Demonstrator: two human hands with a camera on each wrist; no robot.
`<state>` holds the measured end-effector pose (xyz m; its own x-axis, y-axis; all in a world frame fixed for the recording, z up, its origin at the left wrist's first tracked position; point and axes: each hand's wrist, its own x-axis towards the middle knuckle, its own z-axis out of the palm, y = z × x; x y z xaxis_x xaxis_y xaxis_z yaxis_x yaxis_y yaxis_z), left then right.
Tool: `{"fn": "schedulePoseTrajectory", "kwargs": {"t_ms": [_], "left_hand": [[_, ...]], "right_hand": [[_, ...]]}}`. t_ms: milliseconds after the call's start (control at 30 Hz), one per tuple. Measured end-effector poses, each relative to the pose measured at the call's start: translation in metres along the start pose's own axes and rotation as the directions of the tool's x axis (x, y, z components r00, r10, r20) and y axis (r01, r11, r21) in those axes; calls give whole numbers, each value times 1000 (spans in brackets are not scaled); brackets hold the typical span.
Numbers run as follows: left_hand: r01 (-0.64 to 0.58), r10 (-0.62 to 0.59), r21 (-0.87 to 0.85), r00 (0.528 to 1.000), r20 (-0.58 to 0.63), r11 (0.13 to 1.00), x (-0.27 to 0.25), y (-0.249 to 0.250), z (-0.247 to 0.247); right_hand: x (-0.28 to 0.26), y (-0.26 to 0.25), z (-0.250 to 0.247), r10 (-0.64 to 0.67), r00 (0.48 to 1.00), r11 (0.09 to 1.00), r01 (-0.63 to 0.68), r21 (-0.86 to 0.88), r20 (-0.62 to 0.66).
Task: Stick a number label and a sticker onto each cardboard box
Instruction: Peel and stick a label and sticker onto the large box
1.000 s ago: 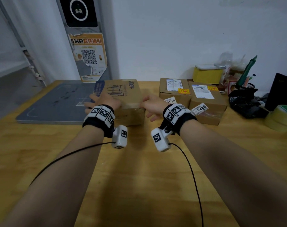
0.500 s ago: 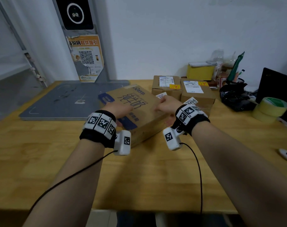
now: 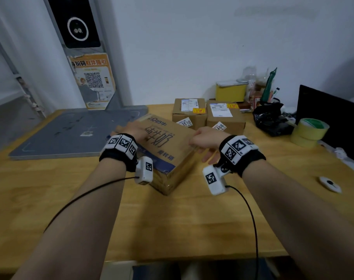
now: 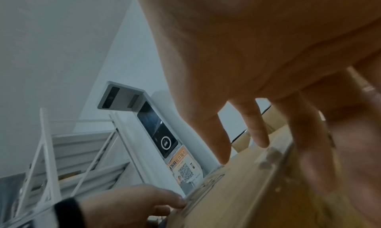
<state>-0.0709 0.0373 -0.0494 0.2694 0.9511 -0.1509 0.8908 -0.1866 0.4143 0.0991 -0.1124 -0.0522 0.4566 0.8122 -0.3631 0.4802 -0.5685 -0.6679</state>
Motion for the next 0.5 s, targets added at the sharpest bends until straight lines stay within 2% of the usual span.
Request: {"fn": "schedulePoseTrajectory", "kwargs": {"t_ms": [167, 367, 500], "left_hand": [[24, -25, 66, 999, 19, 998, 10, -2, -1], [138, -137, -38, 990, 21, 990, 22, -15, 2], [105, -99, -200, 994, 38, 974, 26, -22, 3]], "right_hand": [[-1, -8, 10, -3, 997, 1000, 5, -14, 73], [-1, -8, 10, -12, 998, 1000, 14, -23, 68], [2, -5, 11, 5, 999, 999, -3, -40, 44]]}}
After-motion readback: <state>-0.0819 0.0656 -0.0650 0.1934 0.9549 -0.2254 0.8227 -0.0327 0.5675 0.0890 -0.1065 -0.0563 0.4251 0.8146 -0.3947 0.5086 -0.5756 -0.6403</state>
